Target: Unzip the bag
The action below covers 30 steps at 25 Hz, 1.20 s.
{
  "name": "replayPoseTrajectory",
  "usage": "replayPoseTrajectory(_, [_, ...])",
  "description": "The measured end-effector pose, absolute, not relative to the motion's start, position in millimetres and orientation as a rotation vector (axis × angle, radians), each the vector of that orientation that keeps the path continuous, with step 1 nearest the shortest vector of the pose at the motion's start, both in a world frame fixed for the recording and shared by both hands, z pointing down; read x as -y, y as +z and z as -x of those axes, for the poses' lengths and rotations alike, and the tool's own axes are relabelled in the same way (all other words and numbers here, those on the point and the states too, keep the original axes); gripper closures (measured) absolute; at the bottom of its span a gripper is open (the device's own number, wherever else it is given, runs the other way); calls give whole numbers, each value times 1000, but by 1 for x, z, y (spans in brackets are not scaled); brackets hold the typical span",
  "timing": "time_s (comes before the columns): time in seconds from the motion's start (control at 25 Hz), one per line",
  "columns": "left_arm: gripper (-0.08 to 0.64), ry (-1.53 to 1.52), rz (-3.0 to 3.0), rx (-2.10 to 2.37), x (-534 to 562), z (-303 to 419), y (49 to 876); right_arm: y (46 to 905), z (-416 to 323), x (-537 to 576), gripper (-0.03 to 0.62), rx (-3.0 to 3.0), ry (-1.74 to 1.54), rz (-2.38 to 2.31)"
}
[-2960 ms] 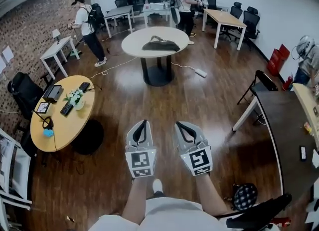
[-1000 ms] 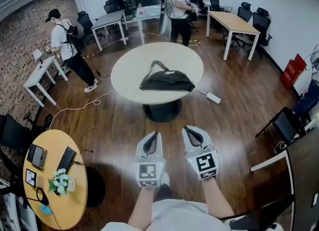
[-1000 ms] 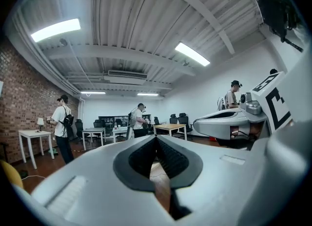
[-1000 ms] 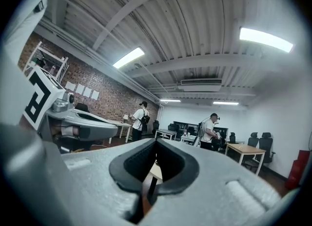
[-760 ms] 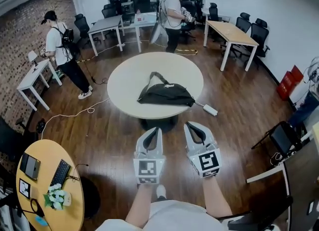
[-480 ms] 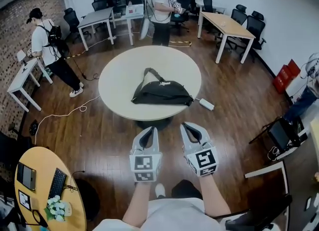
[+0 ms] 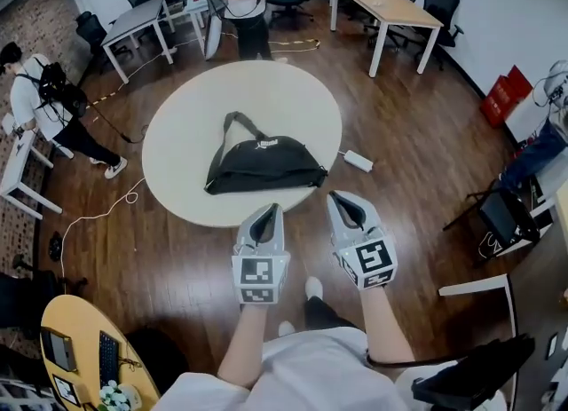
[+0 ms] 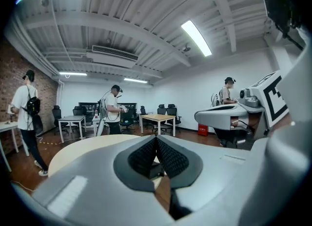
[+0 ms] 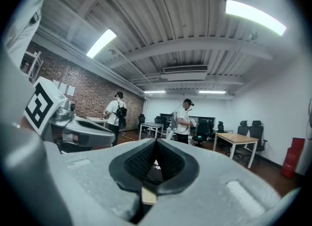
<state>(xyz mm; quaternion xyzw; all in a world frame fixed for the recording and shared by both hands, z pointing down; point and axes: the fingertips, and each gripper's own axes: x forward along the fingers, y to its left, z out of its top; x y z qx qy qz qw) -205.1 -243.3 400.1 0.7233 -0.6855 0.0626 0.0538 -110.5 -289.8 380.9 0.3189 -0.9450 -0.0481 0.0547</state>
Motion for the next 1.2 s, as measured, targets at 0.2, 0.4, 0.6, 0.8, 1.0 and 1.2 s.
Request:
replayPoseTrajectory(0.2, [543,276,-2202,2075,318,194,408,400,62,397,601,2767,-34,-1133])
replayPoseTrajectory(0.4, [543,343,-2145,2025,361,194,451,449,60,445,601,2729,92,-1050])
replayPoseTrajectory(0.6, [543,381,-2048,1949,377,193,515,522,73,468,601,2658,227,-960])
replayPoseTrajectory(0.8, [543,396,-2013,1865,390,195,567,581,95,470,601,2593,299,-878])
replayPoseTrajectory(1.0, [543,391,-2001,1762,400,188,614,626,117,473,601,2587,331,-789])
replayPoseTrajectory(1.2, [543,398,-1987,1689,402,188,658,664,132,477,601,2553,380,-769])
